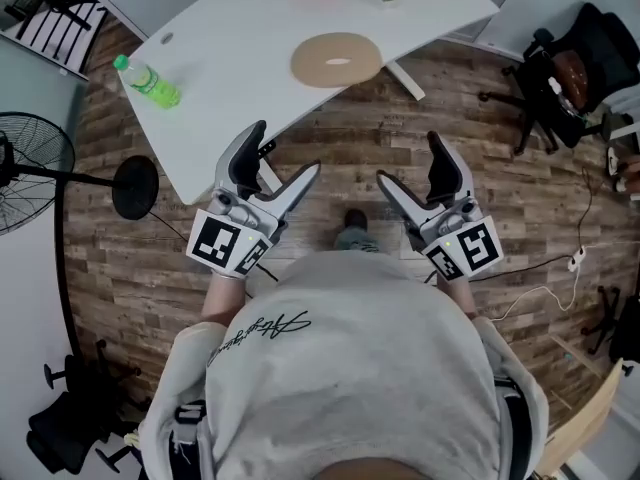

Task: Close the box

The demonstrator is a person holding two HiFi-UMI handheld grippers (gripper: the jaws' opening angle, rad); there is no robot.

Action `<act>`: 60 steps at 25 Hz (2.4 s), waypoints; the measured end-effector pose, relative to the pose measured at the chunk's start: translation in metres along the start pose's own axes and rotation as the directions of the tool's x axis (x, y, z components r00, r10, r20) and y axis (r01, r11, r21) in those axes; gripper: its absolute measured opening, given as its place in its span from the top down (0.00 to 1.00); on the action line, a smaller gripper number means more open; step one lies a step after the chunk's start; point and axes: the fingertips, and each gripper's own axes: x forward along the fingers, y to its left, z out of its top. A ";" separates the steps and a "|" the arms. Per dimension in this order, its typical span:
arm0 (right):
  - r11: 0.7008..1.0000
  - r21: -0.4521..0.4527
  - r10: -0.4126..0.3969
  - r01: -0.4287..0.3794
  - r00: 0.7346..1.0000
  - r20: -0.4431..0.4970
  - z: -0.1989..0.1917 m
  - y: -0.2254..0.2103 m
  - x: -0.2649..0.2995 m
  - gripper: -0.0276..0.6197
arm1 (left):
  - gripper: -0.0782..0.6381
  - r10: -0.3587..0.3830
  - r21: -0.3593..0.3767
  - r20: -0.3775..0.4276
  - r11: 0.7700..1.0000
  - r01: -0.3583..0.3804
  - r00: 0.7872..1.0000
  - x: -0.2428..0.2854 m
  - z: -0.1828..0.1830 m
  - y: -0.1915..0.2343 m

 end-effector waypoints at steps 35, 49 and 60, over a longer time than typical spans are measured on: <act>0.994 -0.005 0.109 -0.110 0.993 -0.034 -0.002 -0.111 0.052 0.31 | 0.35 0.060 0.004 -0.025 0.998 -0.060 0.998 0.107 -0.011 0.044; 0.986 0.048 0.160 -0.157 0.985 -0.058 -0.023 -0.119 0.056 0.31 | 0.35 0.109 0.039 -0.087 0.994 -0.106 0.990 0.105 -0.028 0.037; 0.992 0.018 0.127 -0.126 0.990 -0.061 -0.020 -0.130 0.080 0.31 | 0.35 0.059 0.063 -0.061 0.996 -0.055 0.996 0.127 -0.026 0.059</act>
